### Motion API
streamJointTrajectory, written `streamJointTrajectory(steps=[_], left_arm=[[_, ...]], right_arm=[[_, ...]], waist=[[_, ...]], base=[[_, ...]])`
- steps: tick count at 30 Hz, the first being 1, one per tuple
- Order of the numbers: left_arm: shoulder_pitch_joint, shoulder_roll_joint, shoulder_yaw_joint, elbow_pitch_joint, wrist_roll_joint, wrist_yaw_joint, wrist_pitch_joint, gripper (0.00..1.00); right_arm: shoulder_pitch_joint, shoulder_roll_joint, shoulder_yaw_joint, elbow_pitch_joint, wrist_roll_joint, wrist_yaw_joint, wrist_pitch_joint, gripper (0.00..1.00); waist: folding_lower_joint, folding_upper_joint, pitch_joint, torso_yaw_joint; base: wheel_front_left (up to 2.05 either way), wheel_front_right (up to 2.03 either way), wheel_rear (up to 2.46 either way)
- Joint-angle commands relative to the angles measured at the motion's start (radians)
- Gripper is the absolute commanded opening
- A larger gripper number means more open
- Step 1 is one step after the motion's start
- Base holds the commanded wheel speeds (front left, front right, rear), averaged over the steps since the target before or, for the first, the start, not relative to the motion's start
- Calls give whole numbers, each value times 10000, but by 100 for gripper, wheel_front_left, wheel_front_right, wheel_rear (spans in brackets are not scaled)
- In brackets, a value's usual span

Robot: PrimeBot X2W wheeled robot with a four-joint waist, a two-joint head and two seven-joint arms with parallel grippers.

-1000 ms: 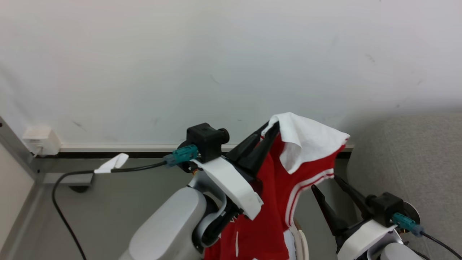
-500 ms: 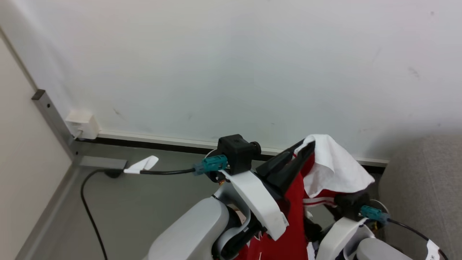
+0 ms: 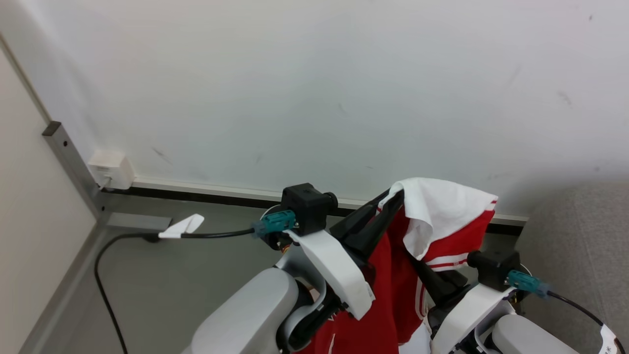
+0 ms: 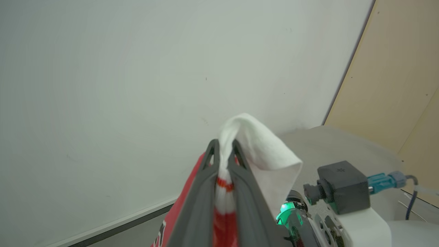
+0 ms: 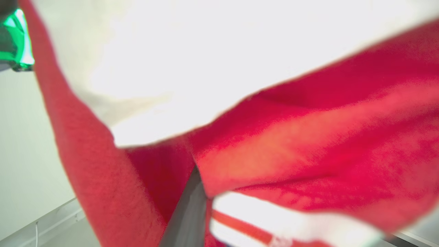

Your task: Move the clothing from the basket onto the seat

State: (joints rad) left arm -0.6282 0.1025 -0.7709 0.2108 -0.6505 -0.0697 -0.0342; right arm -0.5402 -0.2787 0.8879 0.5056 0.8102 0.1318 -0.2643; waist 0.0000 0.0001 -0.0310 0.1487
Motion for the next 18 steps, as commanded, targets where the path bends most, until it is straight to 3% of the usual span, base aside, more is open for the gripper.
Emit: streamJointTrajectory(steps=[1, 9, 10, 12, 18], left_arm=[[80, 35, 40, 32, -16, 21, -74, 0], [296, 252, 122, 88, 63, 163, -389, 0], [336, 272, 150, 78, 60, 172, -455, 11], [418, 301, 214, 57, 19, 254, -556, 100], [620, 559, 246, -147, 126, 218, -893, 100]], right_arm=[[235, -36, -211, -115, -65, -21, 1, 0], [885, -123, -2085, -874, -483, -20, -1, 0], [960, -107, -2312, -993, -511, -20, 0, 0], [1020, -165, -2676, -1217, -632, -20, 0, 0], [1142, -288, -3790, -1723, -898, -20, 0, 0]], waist=[[0, -1, 28, -119], [0, -1, 218, -609], [0, -1, 248, -689], [0, -1, 310, -880], [0, -1, 503, -1591]], base=[[0, 0, 0], [0, 0, 0], [0, 0, 0], [0, 0, 0], [0, 0, 0]])
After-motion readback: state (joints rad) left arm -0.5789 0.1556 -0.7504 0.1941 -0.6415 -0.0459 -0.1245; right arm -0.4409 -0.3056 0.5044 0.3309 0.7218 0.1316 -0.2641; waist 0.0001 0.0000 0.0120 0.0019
